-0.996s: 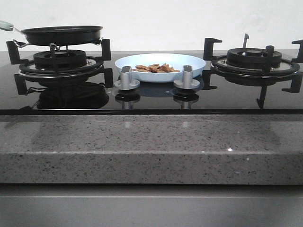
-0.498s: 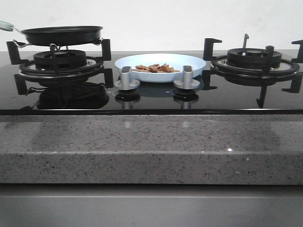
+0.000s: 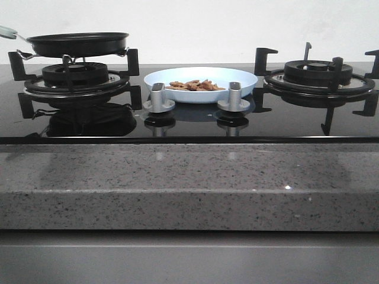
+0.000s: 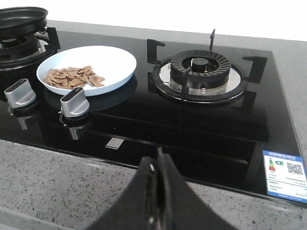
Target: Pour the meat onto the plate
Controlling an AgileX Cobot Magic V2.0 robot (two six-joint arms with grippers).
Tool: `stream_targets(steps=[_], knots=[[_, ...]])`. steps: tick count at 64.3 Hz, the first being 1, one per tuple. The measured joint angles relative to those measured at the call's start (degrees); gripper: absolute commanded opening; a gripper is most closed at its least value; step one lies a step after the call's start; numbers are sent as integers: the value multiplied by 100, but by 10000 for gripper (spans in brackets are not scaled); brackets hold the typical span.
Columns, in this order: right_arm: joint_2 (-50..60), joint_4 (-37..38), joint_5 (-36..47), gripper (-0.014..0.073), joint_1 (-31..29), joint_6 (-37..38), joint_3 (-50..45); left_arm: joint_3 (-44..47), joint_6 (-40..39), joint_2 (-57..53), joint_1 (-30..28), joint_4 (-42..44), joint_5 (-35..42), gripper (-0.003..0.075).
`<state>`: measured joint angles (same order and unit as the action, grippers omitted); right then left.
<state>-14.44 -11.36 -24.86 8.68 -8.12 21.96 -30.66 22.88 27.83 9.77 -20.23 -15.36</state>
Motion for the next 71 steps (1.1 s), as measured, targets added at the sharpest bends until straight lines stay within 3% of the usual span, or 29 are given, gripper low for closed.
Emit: stream_targets(steps=[14, 26, 32, 46, 58, 71], knots=[[0, 0, 0, -69, 0, 0, 0, 73, -65, 0, 0, 189, 73, -20], [0, 0, 0, -69, 0, 0, 0, 304, -1372, -12, 0, 1621, 147, -20], [0, 0, 0, -69, 0, 0, 0, 514, -1612, -125, 0, 1861, 161, -20], [0, 0, 0, -69, 0, 0, 0, 1369, -1707, -1473, -27, 1946, 194, -20], [0, 0, 0, -69, 0, 0, 0, 2307, -1707, -2675, -473, 1946, 203, -20], [0, 0, 0, -69, 0, 0, 0, 3061, -1707, -2806, -948, 1676, 497, -20]])
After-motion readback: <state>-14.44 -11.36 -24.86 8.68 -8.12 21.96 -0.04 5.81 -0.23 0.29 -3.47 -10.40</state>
